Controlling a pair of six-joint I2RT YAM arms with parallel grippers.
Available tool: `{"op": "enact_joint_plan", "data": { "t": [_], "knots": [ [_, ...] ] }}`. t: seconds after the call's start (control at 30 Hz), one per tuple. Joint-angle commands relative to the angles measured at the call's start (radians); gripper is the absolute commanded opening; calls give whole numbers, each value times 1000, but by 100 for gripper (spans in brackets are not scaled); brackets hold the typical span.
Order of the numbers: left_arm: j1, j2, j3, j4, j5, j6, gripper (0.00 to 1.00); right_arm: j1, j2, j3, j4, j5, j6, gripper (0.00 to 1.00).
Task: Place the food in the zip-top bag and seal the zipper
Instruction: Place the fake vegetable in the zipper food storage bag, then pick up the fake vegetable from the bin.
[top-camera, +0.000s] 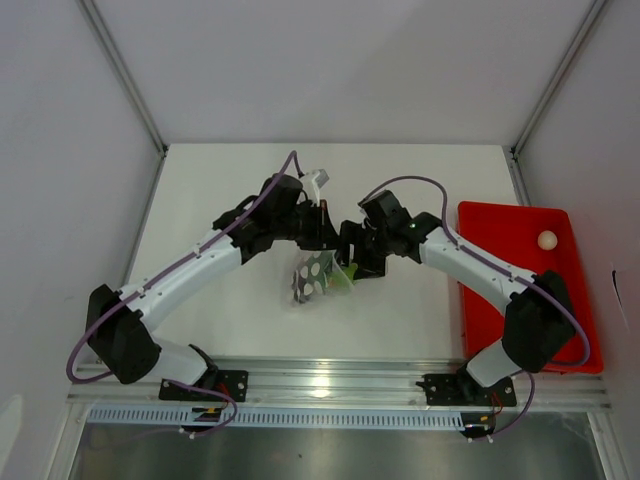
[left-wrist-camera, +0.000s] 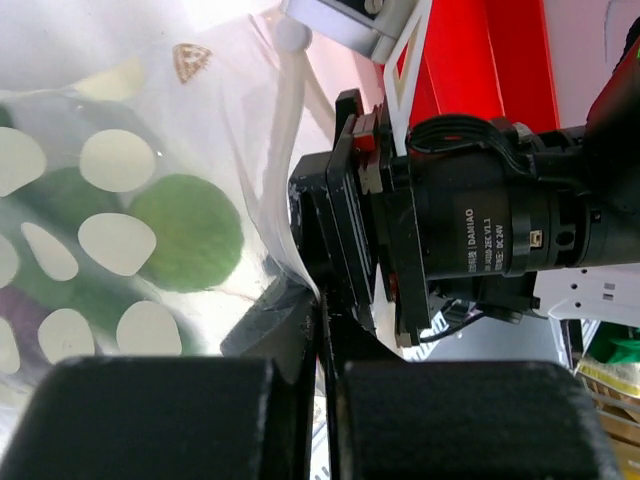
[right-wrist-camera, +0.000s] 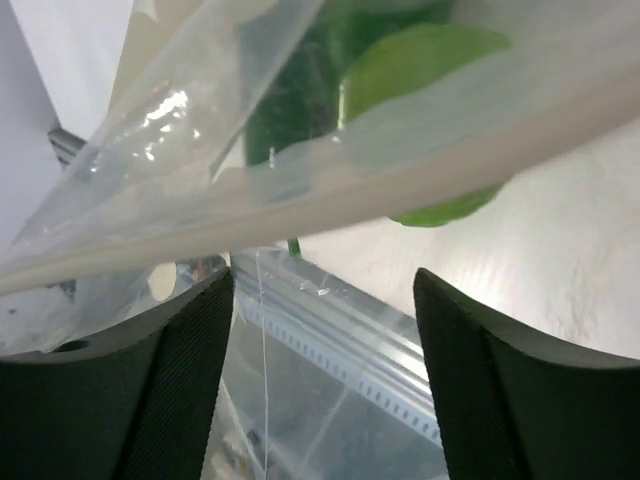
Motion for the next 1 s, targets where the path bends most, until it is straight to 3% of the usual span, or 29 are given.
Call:
{"op": "enact_joint_plan", "data": {
  "t": [0.0, 0.3, 0.47, 0.6, 0.8, 0.97],
  "knots": [
    [-7, -28, 3, 51, 28, -13, 0, -4, -76, 52, -59, 62, -48, 75],
    [-5, -22, 3, 51, 31, -15, 1, -140, -306, 58, -167, 123, -78, 75],
    [-7, -19, 3, 51, 36, -18, 1, -369, -435, 113, -283, 199, -140, 75],
    [-5, -19, 0, 52, 39, -21, 1, -577, -486, 107, -326, 326, -204, 87],
    [-7, -22, -1, 55, 47, -26, 1, -845, -463, 0, -230, 577, -236, 89],
    [-5, -19, -4, 58, 43, -24, 1, -950, -423, -141, -34, 704, -198, 85]
  ]
}}
